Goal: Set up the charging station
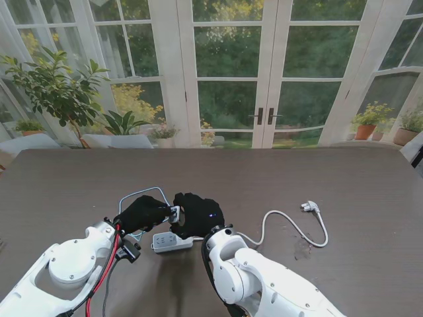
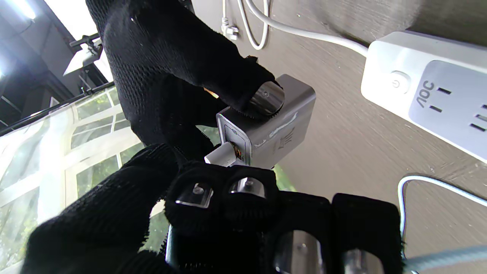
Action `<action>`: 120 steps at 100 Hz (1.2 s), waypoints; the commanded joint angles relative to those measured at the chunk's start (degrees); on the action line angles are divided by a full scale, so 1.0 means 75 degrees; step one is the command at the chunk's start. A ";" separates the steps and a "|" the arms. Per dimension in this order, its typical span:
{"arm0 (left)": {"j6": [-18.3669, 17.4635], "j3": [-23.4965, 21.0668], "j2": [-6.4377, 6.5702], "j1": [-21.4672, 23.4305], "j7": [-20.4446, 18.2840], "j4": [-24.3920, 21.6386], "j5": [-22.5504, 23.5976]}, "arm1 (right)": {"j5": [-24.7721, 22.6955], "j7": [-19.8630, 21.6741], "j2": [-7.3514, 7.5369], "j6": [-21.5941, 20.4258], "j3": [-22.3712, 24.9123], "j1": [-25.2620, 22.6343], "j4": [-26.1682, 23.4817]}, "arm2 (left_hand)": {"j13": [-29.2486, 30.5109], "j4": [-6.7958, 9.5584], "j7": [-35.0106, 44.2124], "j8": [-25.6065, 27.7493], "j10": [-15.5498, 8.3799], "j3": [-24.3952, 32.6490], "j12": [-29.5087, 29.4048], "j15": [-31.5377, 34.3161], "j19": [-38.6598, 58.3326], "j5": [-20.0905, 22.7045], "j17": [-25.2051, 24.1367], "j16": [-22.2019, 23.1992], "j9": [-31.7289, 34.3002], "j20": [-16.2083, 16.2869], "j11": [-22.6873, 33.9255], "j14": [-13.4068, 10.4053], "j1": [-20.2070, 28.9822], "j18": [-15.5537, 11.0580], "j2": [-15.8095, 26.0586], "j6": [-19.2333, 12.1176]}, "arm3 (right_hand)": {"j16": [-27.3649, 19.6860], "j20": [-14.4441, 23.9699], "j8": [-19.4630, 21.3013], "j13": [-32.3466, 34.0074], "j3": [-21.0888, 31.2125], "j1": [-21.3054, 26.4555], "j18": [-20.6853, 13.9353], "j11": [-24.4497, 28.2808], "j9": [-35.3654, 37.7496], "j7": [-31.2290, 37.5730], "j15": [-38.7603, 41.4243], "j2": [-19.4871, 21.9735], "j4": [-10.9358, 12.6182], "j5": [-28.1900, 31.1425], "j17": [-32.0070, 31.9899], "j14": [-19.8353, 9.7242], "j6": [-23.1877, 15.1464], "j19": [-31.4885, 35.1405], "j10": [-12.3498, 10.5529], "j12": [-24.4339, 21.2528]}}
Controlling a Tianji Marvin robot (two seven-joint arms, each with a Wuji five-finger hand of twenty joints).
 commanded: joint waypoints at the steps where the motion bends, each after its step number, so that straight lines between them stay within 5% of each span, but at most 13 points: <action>1: 0.0028 0.0005 -0.0046 0.0032 -0.0127 -0.0078 -0.0038 | -0.0028 0.0132 -0.0013 0.0038 -0.0004 -0.0024 0.0002 | -0.0080 0.0199 0.0444 0.0038 0.0037 0.0210 -0.0034 0.0624 0.2071 0.0660 0.0309 0.0016 0.0329 0.0142 0.0923 -0.0112 0.0164 -0.0950 -0.0235 0.0664 | 0.0156 0.0141 0.0288 0.0325 0.0168 0.0173 0.0154 0.0173 0.0096 0.0333 0.0218 0.0152 0.0319 0.0128 0.0056 -0.0035 -0.0068 0.0445 -0.0125 0.0153; 37: 0.0038 -0.0049 -0.0037 0.0107 -0.0164 -0.0176 -0.0094 | -0.0003 0.0072 -0.0043 0.0045 -0.0015 -0.0026 0.0062 | -0.0080 0.0193 0.0431 0.0033 0.0037 0.0189 -0.0046 0.0619 0.2071 0.0660 0.0305 0.0008 0.0328 0.0132 0.0929 -0.0108 0.0172 -0.0906 -0.0209 0.0672 | 0.0125 0.0033 0.0391 0.1107 0.0462 0.0579 0.0284 0.0189 0.1189 0.0651 0.0254 0.0459 0.0448 0.0989 0.0627 0.0050 0.0389 0.0524 0.0006 0.0275; 48: 0.0025 -0.0068 -0.0031 0.0129 -0.0192 -0.0194 -0.0108 | 0.0013 0.0032 -0.0055 0.0040 -0.0004 -0.0040 0.0082 | -0.0081 0.0192 0.0431 0.0033 0.0037 0.0184 -0.0048 0.0618 0.2071 0.0660 0.0305 0.0006 0.0327 0.0129 0.0930 -0.0104 0.0181 -0.0904 -0.0200 0.0672 | 0.0161 -0.0137 -0.0975 0.1557 0.0543 0.1051 0.0370 0.0163 0.1773 0.1472 0.0218 0.0322 -0.0498 0.1191 0.0980 0.0070 0.0320 0.0590 0.0029 0.0413; 53: 0.0014 -0.0065 -0.0033 0.0133 -0.0186 -0.0192 -0.0116 | 0.0033 0.0020 -0.0059 0.0023 0.0003 -0.0041 0.0089 | -0.0081 0.0191 0.0431 0.0033 0.0037 0.0182 -0.0049 0.0617 0.2071 0.0660 0.0305 0.0005 0.0327 0.0129 0.0930 -0.0096 0.0185 -0.0902 -0.0206 0.0672 | 0.0265 -0.0181 -0.1236 0.1609 0.0560 0.1287 0.0395 0.0164 0.2118 0.1817 0.0345 0.0262 -0.0691 0.1326 0.1179 0.0068 0.0167 0.0597 0.0012 0.0469; 63: 0.0010 -0.0051 -0.0035 0.0134 -0.0192 -0.0189 -0.0150 | 0.0076 -0.0026 -0.0075 -0.0061 0.0015 -0.0036 0.0128 | -0.0081 0.0187 0.0415 0.0026 0.0039 0.0170 -0.0052 0.0615 0.2071 0.0660 0.0305 0.0002 0.0327 0.0125 0.0929 -0.0091 0.0182 -0.0903 -0.0195 0.0674 | 0.0567 -0.0289 -0.1499 0.1629 0.0894 0.1741 0.0517 0.0136 0.3094 0.2390 0.0854 -0.0122 -0.0859 0.2061 0.1753 -0.0064 -0.0346 0.0641 -0.0096 0.0502; 87: 0.0051 -0.0075 -0.0005 0.0175 -0.0302 -0.0228 -0.0115 | 0.0139 0.0027 -0.0054 -0.0290 0.0029 0.0002 0.0176 | -0.0083 0.0136 0.0184 -0.0078 0.0055 -0.0335 -0.0115 0.0539 0.2071 0.0644 0.0309 -0.0075 0.0331 -0.0094 0.0686 -0.0102 0.0106 -0.0962 0.0105 0.0557 | 0.0877 -0.0474 -0.1294 0.1658 0.1205 0.1927 0.0275 -0.0224 0.3995 0.2580 0.1439 -0.0223 -0.0931 0.2539 0.2803 -0.0651 -0.0629 0.0604 -0.0210 0.0685; 97: 0.0129 -0.0109 0.0004 0.0200 -0.0334 -0.0254 -0.0070 | 0.0198 0.0031 -0.0055 -0.0450 0.0042 0.0009 0.0215 | -0.0088 -0.0044 -0.0885 -0.0722 0.0571 -0.1080 -0.0323 -0.0204 0.2071 0.0660 0.0245 -0.0236 0.0393 -0.0723 -0.0318 0.0682 0.0121 -0.0512 0.0353 0.0669 | 0.0991 -0.0492 -0.1172 0.1664 0.1382 0.1961 0.0151 -0.0447 0.4295 0.2525 0.1566 -0.0322 -0.0971 0.2673 0.3164 -0.0831 -0.0739 0.0580 -0.0226 0.0690; 108: 0.0189 -0.0139 -0.0004 0.0226 -0.0312 -0.0264 -0.0096 | 0.0319 0.0056 -0.0070 -0.0524 0.0056 0.0013 0.0242 | -0.0095 -0.0151 -0.3003 -0.1757 0.0901 -0.1438 -0.0618 -0.1530 0.2071 0.0605 0.0124 -0.0484 0.0471 -0.2245 -0.2459 0.1047 0.0033 0.0069 0.0207 0.0766 | 0.1169 -0.0379 -0.1060 0.1668 0.1507 0.1996 -0.0007 -0.0605 0.4529 0.2469 0.1778 -0.0358 -0.1018 0.2725 0.3356 -0.1011 -0.0714 0.0657 -0.0249 0.0765; 113: 0.0164 -0.0159 0.0010 0.0242 -0.0304 -0.0279 0.0050 | 0.0398 0.0105 -0.0073 -0.0541 0.0072 0.0011 0.0238 | -0.0112 -0.0171 -0.3909 -0.1979 0.0930 -0.1729 -0.0703 -0.2180 0.1734 0.0406 0.0067 -0.0612 0.0430 -0.2770 -0.3489 0.1097 -0.0059 0.0449 0.0158 0.0800 | 0.1215 -0.0316 -0.1028 0.1669 0.1535 0.2011 -0.0058 -0.0641 0.4586 0.2456 0.1831 -0.0348 -0.1031 0.2735 0.3377 -0.1043 -0.0700 0.0713 -0.0262 0.0793; 120: 0.0069 -0.0197 0.0038 0.0281 -0.0291 -0.0314 0.0379 | 0.0449 0.0102 -0.0082 -0.0589 0.0085 0.0016 0.0264 | -0.0117 -0.0156 -0.5582 -0.2290 0.0826 -0.2242 -0.0517 -0.3611 0.0590 -0.0084 -0.0033 -0.0762 0.0419 -0.3255 -0.4947 0.1326 -0.0073 0.1447 0.0107 0.0738 | 0.1294 -0.0235 -0.0979 0.1673 0.1591 0.2027 -0.0111 -0.0663 0.4665 0.2450 0.1940 -0.0372 -0.1048 0.2744 0.3408 -0.1077 -0.0697 0.0795 -0.0254 0.0840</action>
